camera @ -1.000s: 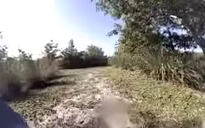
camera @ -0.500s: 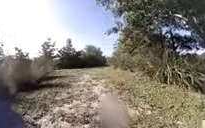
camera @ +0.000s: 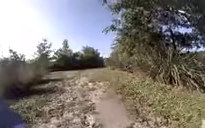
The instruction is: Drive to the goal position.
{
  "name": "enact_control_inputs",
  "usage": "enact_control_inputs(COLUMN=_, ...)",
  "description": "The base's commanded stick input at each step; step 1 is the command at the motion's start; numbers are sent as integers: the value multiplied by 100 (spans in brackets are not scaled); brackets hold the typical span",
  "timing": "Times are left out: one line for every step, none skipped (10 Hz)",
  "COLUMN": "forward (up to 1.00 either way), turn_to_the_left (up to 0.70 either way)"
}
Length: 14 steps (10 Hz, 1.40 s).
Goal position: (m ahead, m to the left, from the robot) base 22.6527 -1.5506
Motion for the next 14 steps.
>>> enact_control_inputs(forward=70, turn_to_the_left=0)
enact_control_inputs(forward=70, turn_to_the_left=0)
enact_control_inputs(forward=70, turn_to_the_left=0)
enact_control_inputs(forward=70, turn_to_the_left=0)
enact_control_inputs(forward=70, turn_to_the_left=0)
enact_control_inputs(forward=70, turn_to_the_left=0)
enact_control_inputs(forward=70, turn_to_the_left=0)
enact_control_inputs(forward=70, turn_to_the_left=0)
enact_control_inputs(forward=70, turn_to_the_left=0)
enact_control_inputs(forward=70, turn_to_the_left=11)
enact_control_inputs(forward=70, turn_to_the_left=27)
enact_control_inputs(forward=70, turn_to_the_left=27)
enact_control_inputs(forward=70, turn_to_the_left=27)
enact_control_inputs(forward=70, turn_to_the_left=27)
